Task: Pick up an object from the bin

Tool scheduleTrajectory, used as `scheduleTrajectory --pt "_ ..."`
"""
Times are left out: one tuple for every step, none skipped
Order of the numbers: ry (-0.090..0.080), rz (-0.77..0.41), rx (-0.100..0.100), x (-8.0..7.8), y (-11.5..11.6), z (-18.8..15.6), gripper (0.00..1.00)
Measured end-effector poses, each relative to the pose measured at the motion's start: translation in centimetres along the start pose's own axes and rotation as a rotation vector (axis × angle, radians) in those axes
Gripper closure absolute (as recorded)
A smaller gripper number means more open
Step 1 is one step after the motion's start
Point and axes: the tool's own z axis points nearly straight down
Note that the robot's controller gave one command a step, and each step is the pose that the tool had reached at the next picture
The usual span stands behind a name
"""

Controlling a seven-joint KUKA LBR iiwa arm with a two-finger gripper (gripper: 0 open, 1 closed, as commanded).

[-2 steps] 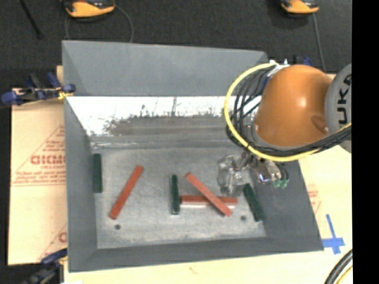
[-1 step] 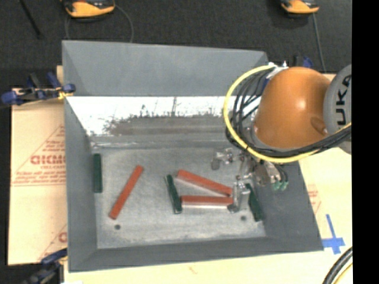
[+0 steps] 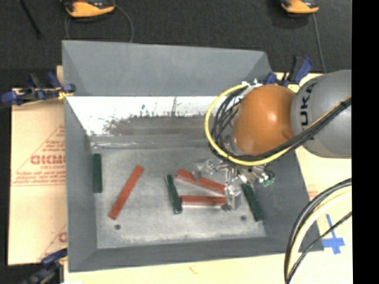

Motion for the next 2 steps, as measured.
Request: scheduleTrajectory --pt "-0.006 0.364 0.001 3.9 -0.6 3.5 0.00" --pt "-0.008 0.300 0.007 4.2 -7.4 0.8 0.00"
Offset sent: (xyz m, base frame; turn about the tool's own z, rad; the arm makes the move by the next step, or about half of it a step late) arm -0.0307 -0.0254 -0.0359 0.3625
